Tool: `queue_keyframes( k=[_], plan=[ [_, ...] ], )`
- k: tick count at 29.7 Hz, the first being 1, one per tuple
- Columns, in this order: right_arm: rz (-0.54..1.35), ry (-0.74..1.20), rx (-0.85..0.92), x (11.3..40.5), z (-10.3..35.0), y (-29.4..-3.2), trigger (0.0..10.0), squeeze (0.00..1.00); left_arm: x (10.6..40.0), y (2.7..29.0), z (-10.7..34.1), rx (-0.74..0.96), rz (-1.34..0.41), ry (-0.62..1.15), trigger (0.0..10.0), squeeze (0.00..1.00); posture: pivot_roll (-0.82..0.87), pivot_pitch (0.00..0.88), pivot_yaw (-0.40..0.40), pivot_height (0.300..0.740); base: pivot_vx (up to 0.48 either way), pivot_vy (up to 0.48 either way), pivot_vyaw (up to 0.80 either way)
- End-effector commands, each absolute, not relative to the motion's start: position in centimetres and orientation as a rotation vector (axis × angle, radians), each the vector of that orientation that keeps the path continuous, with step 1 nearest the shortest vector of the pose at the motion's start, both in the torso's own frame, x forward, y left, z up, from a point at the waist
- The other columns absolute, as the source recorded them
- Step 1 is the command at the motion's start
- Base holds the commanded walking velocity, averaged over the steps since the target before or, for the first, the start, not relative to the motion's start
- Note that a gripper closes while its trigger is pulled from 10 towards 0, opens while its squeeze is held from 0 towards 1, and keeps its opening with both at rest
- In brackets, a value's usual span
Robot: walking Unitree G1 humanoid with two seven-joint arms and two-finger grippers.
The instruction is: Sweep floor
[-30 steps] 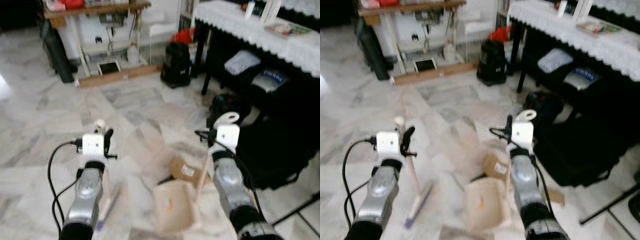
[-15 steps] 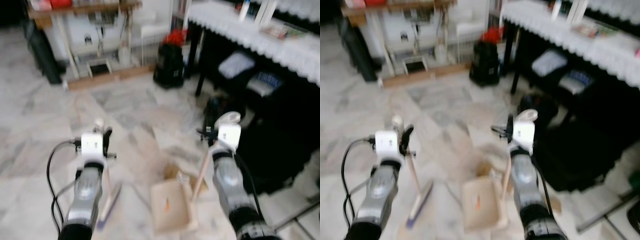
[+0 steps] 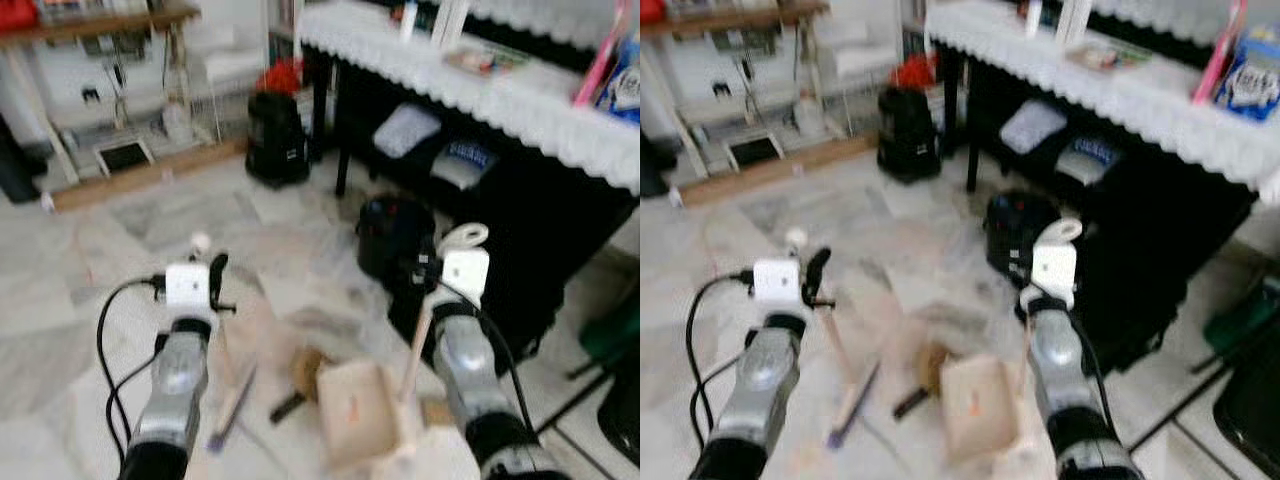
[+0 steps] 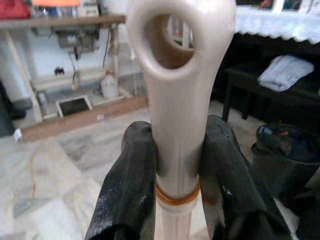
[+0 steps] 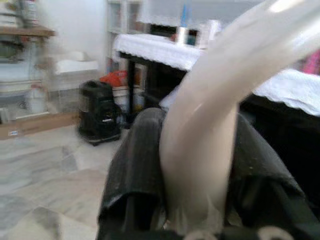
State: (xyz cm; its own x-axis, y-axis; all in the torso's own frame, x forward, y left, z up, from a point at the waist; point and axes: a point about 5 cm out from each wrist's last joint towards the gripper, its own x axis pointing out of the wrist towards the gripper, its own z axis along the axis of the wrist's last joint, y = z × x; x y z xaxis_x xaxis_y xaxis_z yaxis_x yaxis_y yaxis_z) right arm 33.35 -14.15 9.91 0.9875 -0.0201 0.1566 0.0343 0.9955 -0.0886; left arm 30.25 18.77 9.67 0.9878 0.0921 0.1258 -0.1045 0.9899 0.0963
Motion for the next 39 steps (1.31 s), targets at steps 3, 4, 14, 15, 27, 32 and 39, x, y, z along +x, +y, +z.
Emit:
queue_keyframes(
  k=[3, 4, 14, 15, 27, 32, 39],
  plan=[
    [-0.046, -0.205, -0.062, 33.7, 11.0, -14.4, 10.0, 0.0, 30.7, 18.3, 11.1, 0.119, 0.094, -0.188, 10.0, 0.0, 0.03, 0.016, -0.036, 0.74, 0.314, 0.0, -0.8],
    [-0.046, -0.206, -0.062, 33.6, 11.0, -14.4, 10.0, 0.0, 30.7, 18.4, 11.1, 0.119, 0.094, -0.188, 10.0, 0.0, 0.02, 0.017, -0.035, 0.74, 0.311, 0.0, -0.8],
    [-0.056, -0.211, -0.071, 33.5, 11.0, -14.6, 10.0, 0.0, 30.7, 18.4, 11.1, 0.119, 0.096, -0.186, 10.0, 0.0, 0.02, 0.019, -0.034, 0.74, 0.297, 0.0, -0.05],
    [-0.06, -0.21, -0.07, 33.5, 10.9, -14.7, 10.0, 0.0, 30.7, 18.4, 11.1, 0.119, 0.095, -0.186, 10.0, 0.0, 0.02, 0.019, -0.034, 0.74, 0.296, 0.0, 0.0],
    [-0.078, -0.2, -0.082, 33.4, 10.7, -15.1, 10.0, 0.0, 30.7, 18.1, 10.9, 0.116, 0.081, -0.181, 10.0, 0.0, 0.02, 0.027, -0.029, 0.74, 0.12, 0.0, 0.0],
    [-0.09, -0.186, -0.089, 33.3, 10.4, -15.2, 10.0, 0.0, 30.7, 18.2, 10.9, 0.118, 0.081, -0.18, 10.0, 0.0, 0.02, 0.027, -0.028, 0.74, 0.0, 0.0, 0.0],
    [-0.107, -0.146, -0.136, 32.8, 9.2, -15.6, 10.0, 0.0, 30.7, 18.3, 11.0, 0.122, 0.084, -0.178, 10.0, 0.0, 0.02, 0.031, -0.025, 0.74, 0.0, 0.0, 0.0]
  ],
)
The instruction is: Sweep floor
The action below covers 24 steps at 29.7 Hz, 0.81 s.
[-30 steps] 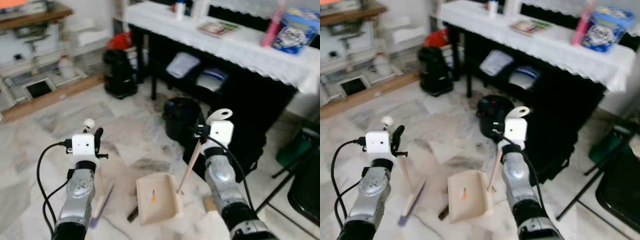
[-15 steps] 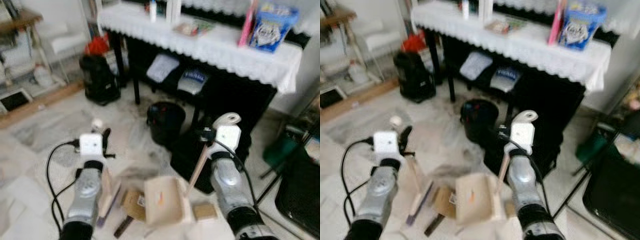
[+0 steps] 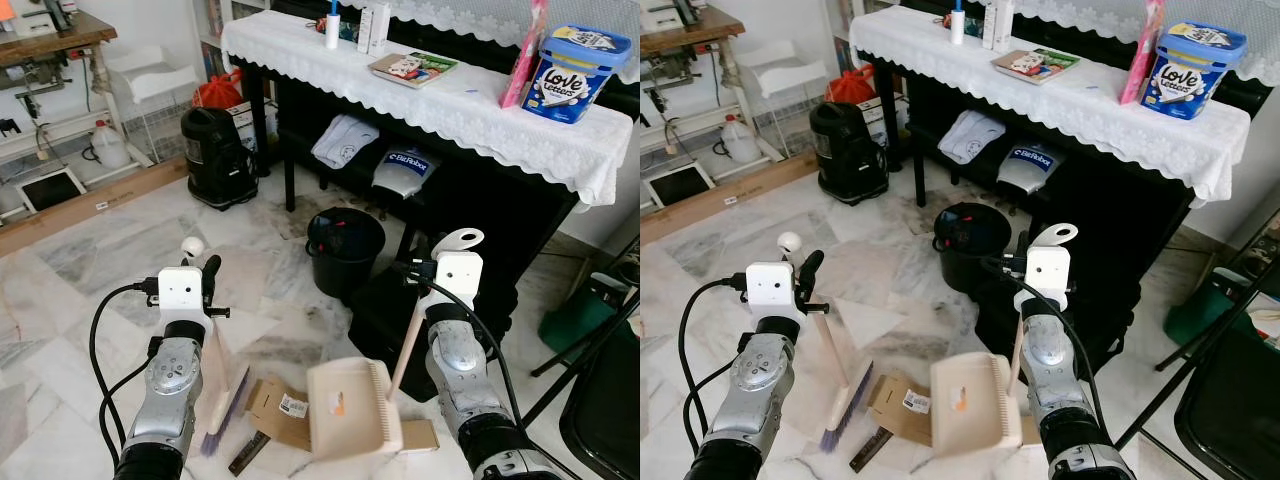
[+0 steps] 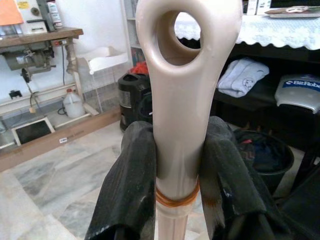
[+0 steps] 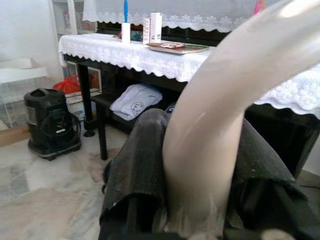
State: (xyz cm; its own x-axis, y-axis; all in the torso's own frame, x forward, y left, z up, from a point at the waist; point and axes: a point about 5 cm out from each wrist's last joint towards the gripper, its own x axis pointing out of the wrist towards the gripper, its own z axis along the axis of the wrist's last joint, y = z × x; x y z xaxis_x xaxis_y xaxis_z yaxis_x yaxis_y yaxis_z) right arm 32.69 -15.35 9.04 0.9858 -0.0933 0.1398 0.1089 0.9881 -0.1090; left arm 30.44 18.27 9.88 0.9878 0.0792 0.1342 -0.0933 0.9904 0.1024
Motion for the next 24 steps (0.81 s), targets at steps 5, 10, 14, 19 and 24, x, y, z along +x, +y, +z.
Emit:
queue_keyframes(
  k=[5, 10, 14, 19, 24],
  plan=[
    [-0.116, -0.124, -0.169, 32.5, 8.6, -15.7, 10.0, 0.0, 30.7, 18.4, 10.9, 0.124, 0.083, -0.175, 10.0, 0.0, 0.02, 0.032, -0.024, 0.74, 0.0, 0.0, 0.0],
    [-0.183, -0.042, -0.232, 32.3, 7.4, -16.7, 10.0, 0.0, 30.6, 18.5, 10.9, 0.123, 0.081, -0.174, 10.0, 0.0, 0.02, 0.038, -0.02, 0.74, 0.0, 0.0, 0.0],
    [-0.205, 0.005, -0.246, 32.0, 6.5, -17.2, 10.0, 0.0, 30.6, 18.5, 10.9, 0.123, 0.078, -0.173, 10.0, 0.0, 0.03, 0.039, -0.019, 0.74, 0.0, 0.0, 0.0],
    [-0.215, 0.029, -0.25, 31.7, 5.9, -17.3, 10.0, 0.0, 30.6, 18.3, 10.7, 0.115, 0.053, -0.157, 10.0, 0.0, 0.03, 0.041, -0.019, 0.74, 0.0, 0.0, 0.0],
    [-0.214, 0.05, -0.261, 31.6, 5.5, -17.1, 10.0, 0.0, 30.6, 17.9, 10.4, 0.1, 0.014, -0.138, 10.0, 0.0, 0.04, 0.041, -0.02, 0.74, 0.0, 0.0, 0.0]
  ],
)
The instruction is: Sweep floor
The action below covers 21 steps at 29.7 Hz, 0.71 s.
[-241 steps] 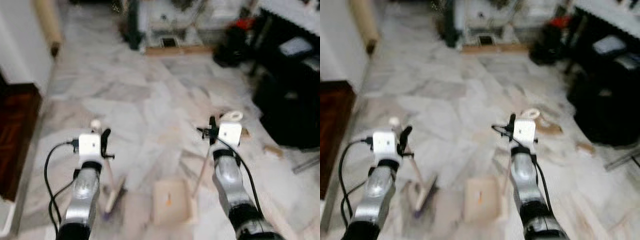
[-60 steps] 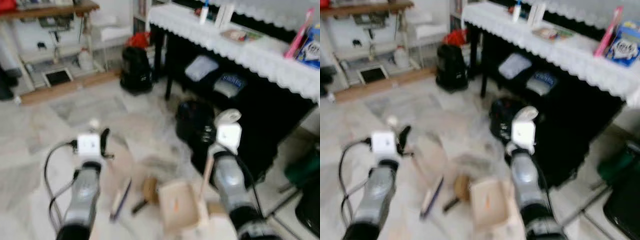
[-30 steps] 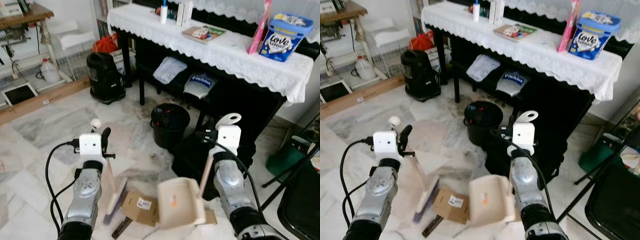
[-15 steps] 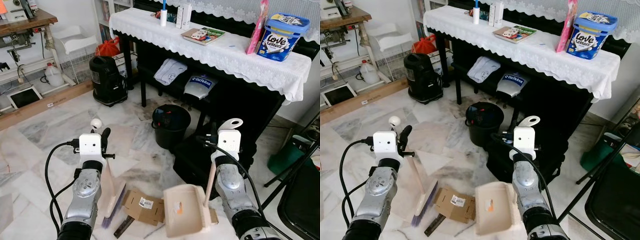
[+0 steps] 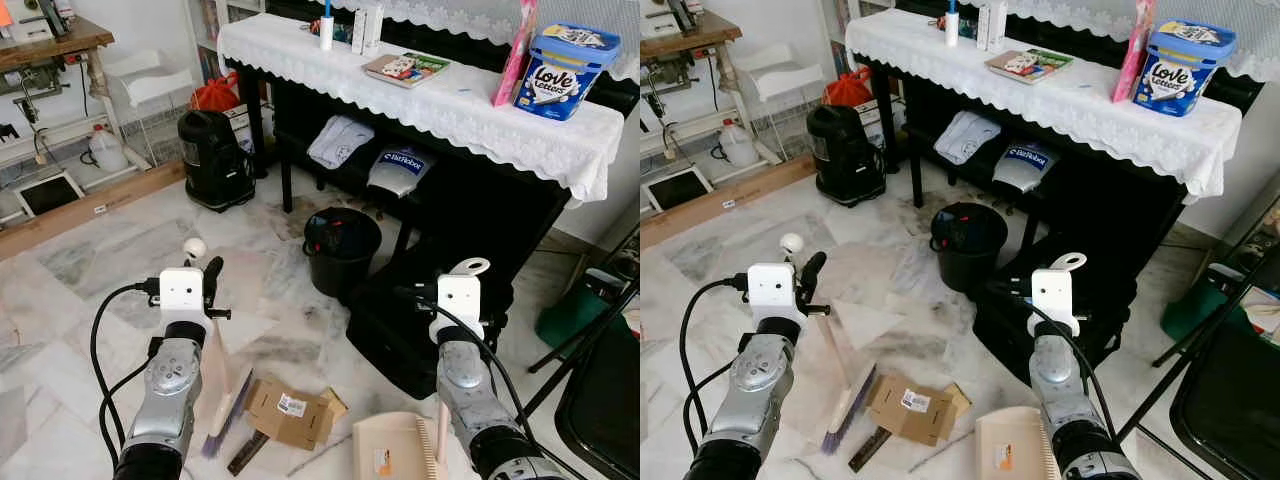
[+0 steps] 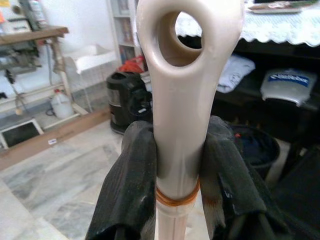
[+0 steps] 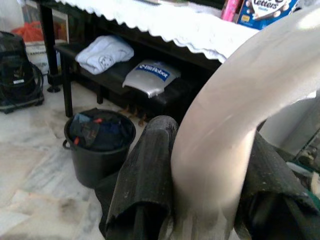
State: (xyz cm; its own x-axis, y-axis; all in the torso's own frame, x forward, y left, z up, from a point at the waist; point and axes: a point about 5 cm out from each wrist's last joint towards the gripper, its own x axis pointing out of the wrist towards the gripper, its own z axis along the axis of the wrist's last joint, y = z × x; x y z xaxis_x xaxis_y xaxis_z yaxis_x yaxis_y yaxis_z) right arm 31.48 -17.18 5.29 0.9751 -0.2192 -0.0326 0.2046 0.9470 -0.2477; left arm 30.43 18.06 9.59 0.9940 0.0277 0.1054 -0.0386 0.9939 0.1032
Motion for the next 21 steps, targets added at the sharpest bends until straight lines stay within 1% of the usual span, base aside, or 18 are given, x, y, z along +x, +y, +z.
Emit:
queue_keyframes(
  k=[1, 10, 17, 21],
  plan=[
    [-0.213, 0.052, -0.263, 31.7, 5.4, -17.0, 10.0, 0.0, 30.5, 17.8, 10.4, 0.098, 0.011, -0.136, 10.0, 0.0, 0.04, 0.041, -0.02, 0.74, 0.0, 0.0, 0.0],
    [-0.213, -0.026, -0.268, 32.1, 6.4, -16.7, 10.0, 0.0, 30.5, 18.0, 10.5, 0.1, 0.017, -0.14, 10.0, 0.0, 0.04, 0.04, -0.02, 0.74, 0.0, 0.0, 0.0],
    [-0.208, -0.039, -0.284, 32.5, 6.8, -16.5, 10.0, 0.0, 30.5, 18.3, 10.8, 0.105, 0.034, -0.159, 10.0, 0.0, 0.04, 0.035, -0.02, 0.74, 0.0, 0.0, 0.0],
    [-0.204, 0.009, -0.295, 32.7, 6.3, -16.6, 10.0, 0.0, 30.5, 18.3, 10.9, 0.105, 0.035, -0.164, 10.0, 0.0, 0.04, 0.033, -0.021, 0.74, 0.0, 0.0, 0.0]
  ],
)
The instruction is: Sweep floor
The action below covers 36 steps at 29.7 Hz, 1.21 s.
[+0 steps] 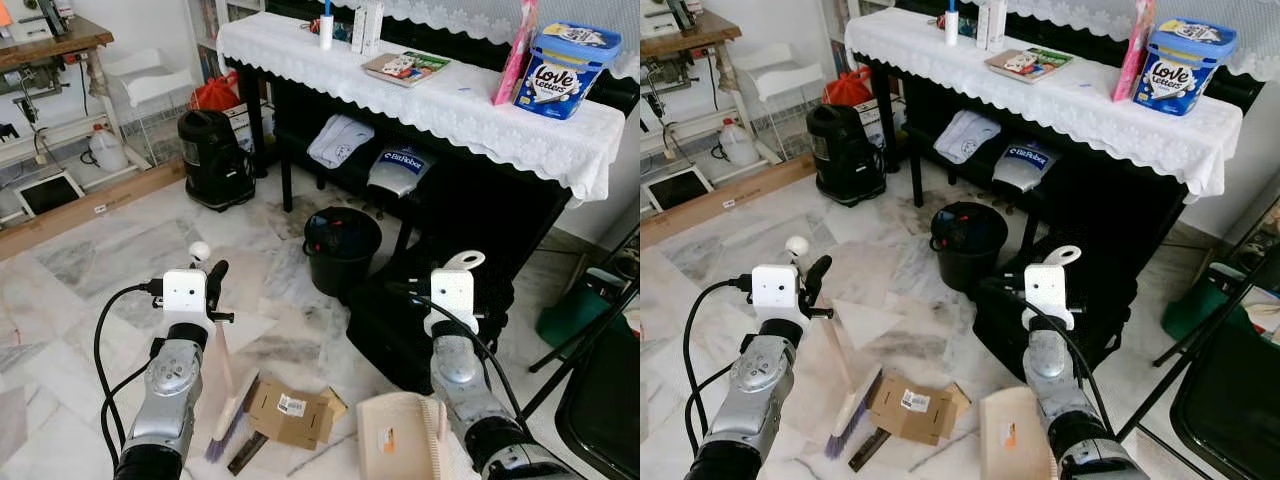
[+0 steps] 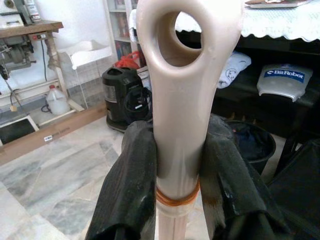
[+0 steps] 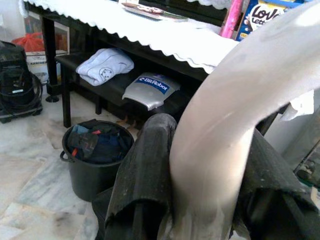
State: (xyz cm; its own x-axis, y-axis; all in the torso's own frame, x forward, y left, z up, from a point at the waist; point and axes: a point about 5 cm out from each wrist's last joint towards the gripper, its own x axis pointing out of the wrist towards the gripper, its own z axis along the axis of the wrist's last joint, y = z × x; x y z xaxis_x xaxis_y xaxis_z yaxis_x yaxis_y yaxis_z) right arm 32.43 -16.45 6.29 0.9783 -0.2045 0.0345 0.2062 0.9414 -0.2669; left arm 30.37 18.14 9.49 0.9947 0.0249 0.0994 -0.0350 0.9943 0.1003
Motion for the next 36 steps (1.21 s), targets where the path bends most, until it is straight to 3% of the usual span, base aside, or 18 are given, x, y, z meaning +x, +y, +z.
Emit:
queue_keyframes(
  k=[1, 16, 28, 32, 36],
  plan=[
    [-0.202, 0.02, -0.29, 32.7, 6.2, -16.5, 10.0, 0.0, 30.5, 18.3, 10.8, 0.105, 0.033, -0.164, 10.0, 0.0, 0.04, 0.033, -0.021, 0.74, 0.0, 0.0, 0.0],
    [-0.223, 0.193, -0.254, 31.8, 3.8, -16.9, 10.0, 0.0, 30.4, 17.8, 9.9, 0.039, -0.06, -0.069, 10.0, 0.0, 0.05, 0.036, -0.015, 0.74, 0.0, 0.0, 0.0],
    [-0.228, 0.077, -0.281, 32.5, 5.4, -16.7, 10.0, 0.0, 30.8, 18.8, 10.4, 0.027, -0.046, -0.067, 10.0, 0.0, 0.05, 0.037, -0.015, 0.74, 0.0, 0.0, 0.0],
    [-0.217, 0.131, -0.289, 32.4, 4.8, -16.7, 10.0, 0.0, 30.8, 19.0, 10.6, 0.03, -0.036, -0.077, 10.0, 0.0, 0.05, 0.037, -0.015, 0.74, 0.0, 0.0, 0.0],
    [-0.21, 0.302, -0.253, 31.5, 2.6, -16.7, 10.0, 0.0, 30.7, 19.1, 10.7, 0.028, -0.047, -0.079, 10.0, 0.0, 0.05, 0.048, -0.01, 0.74, 0.0, 0.0, 0.0]
  ],
)
